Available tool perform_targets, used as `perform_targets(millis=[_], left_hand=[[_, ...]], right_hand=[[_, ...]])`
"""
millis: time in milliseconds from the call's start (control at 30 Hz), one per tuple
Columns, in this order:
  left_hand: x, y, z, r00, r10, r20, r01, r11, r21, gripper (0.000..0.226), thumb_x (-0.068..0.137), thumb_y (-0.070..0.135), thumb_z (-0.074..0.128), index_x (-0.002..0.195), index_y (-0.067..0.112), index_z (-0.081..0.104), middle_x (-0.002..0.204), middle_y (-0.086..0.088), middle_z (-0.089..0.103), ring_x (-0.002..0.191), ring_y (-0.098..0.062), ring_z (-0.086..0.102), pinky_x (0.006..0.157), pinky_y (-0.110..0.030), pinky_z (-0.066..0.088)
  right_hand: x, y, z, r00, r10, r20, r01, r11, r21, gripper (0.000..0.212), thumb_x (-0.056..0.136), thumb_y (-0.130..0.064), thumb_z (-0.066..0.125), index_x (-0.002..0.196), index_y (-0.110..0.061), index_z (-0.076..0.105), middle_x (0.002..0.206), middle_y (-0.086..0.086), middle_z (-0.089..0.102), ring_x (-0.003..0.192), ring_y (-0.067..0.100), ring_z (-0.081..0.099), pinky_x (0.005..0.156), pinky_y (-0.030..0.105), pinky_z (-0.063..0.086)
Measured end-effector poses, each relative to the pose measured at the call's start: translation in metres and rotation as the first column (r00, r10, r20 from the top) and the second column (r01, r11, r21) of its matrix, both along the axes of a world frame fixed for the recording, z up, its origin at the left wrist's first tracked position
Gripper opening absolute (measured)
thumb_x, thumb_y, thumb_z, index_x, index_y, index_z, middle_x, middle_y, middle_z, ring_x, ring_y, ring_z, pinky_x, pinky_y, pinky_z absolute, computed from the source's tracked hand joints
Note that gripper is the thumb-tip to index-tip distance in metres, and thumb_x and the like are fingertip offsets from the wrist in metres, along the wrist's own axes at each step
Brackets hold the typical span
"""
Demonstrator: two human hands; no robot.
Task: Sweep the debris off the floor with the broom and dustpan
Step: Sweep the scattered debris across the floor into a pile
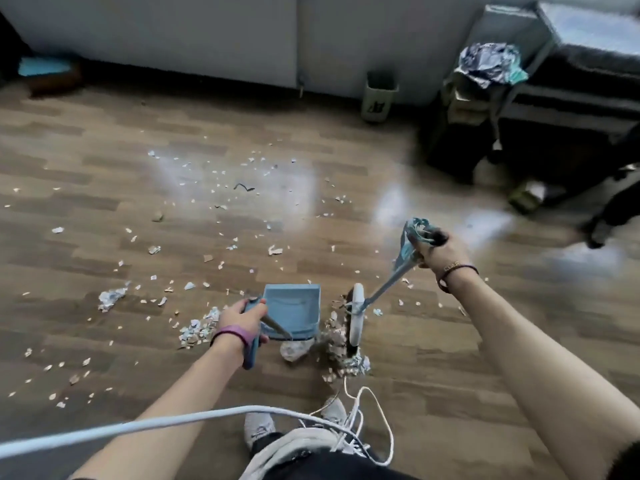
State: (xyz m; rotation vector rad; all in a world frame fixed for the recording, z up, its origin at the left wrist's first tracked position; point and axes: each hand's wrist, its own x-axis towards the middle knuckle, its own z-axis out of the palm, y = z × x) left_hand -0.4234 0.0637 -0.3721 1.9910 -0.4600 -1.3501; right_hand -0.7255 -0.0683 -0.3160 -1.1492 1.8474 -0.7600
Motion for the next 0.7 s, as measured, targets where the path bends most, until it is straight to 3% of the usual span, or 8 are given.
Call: perform_targets(millis=[67,167,267,367,467,600,700], left_hand=[[-0.030,-0.008,-0.004,0.999,-0.039,-0.008,0.039,0.999,0.008,0.012,0.085,0.011,0.059,0.094,0.017,0.064,0.077,-0.012,0.060,0.025,-0.013,0.046,0.032,-0.018,0.038],[-0.073,-0.017,-0.008,0.995,-0.101,-0.006,0.101,0.995,0.027,0.015,0.084,0.008,0.058,0.095,0.016,0.065,0.075,-0.008,0.060,0.025,-0.014,0.046,0.031,-0.017,0.038],[-0.108,-0.025,-0.007,0.987,-0.159,-0.017,0.159,0.987,0.027,0.012,0.085,0.008,0.057,0.093,0.014,0.065,0.078,-0.007,0.060,0.025,-0.014,0.046,0.032,-0.015,0.037],[-0.135,-0.030,-0.006,0.982,-0.188,-0.008,0.188,0.981,0.036,0.013,0.085,0.007,0.057,0.089,0.015,0.066,0.077,-0.007,0.060,0.031,-0.017,0.047,0.031,-0.016,0.037],[-0.150,-0.029,-0.007,0.977,-0.212,-0.002,0.212,0.975,0.061,0.016,0.086,0.009,0.058,0.098,0.015,0.067,0.080,-0.005,0.062,0.031,-0.016,0.047,0.033,-0.016,0.038],[-0.158,-0.021,-0.004,0.974,-0.224,-0.029,0.226,0.972,0.069,0.015,0.089,0.006,0.055,0.099,0.011,0.064,0.085,-0.008,0.062,0.033,-0.015,0.044,0.030,-0.015,0.036],[-0.156,-0.018,-0.009,0.971,-0.238,-0.019,0.239,0.967,0.084,0.013,0.089,0.006,0.055,0.097,0.012,0.064,0.091,-0.010,0.063,0.037,-0.016,0.043,0.030,-0.016,0.037]], right_hand=[[-0.041,0.009,-0.004,0.996,-0.088,-0.003,0.088,0.996,0.029,0.026,0.079,0.004,0.070,0.078,-0.016,0.053,0.072,0.001,0.056,0.052,0.000,0.058,0.043,0.009,0.044],[-0.093,0.023,-0.016,0.988,-0.145,-0.045,0.147,0.988,0.050,0.033,0.076,0.014,0.059,0.103,-0.004,0.058,0.094,0.010,0.062,0.087,0.025,0.062,0.057,0.013,0.051],[-0.128,0.037,-0.013,0.961,-0.101,-0.258,0.106,0.994,0.004,0.028,0.074,-0.005,0.069,0.100,-0.012,0.062,0.092,0.006,0.068,0.086,0.026,0.065,0.080,0.031,0.053],[-0.147,0.049,-0.009,0.846,0.041,-0.531,-0.074,0.996,-0.041,0.028,0.076,-0.024,0.076,0.098,-0.011,0.064,0.091,0.009,0.072,0.087,0.030,0.065,0.073,0.030,0.043],[-0.161,0.054,-0.026,0.725,0.096,-0.682,-0.131,0.991,0.001,0.035,0.077,-0.040,0.072,0.091,-0.011,0.058,0.087,0.018,0.070,0.085,0.040,0.065,0.063,0.034,0.038],[-0.165,0.060,-0.059,0.816,-0.015,-0.578,0.063,0.996,0.064,0.035,0.083,-0.041,0.060,0.091,-0.008,0.051,0.097,0.019,0.066,0.092,0.039,0.061,0.070,0.036,0.041],[-0.158,0.062,-0.080,0.880,-0.095,-0.465,0.165,0.980,0.112,0.033,0.086,-0.035,0.056,0.097,-0.008,0.040,0.098,0.022,0.063,0.092,0.042,0.060,0.069,0.035,0.034]])
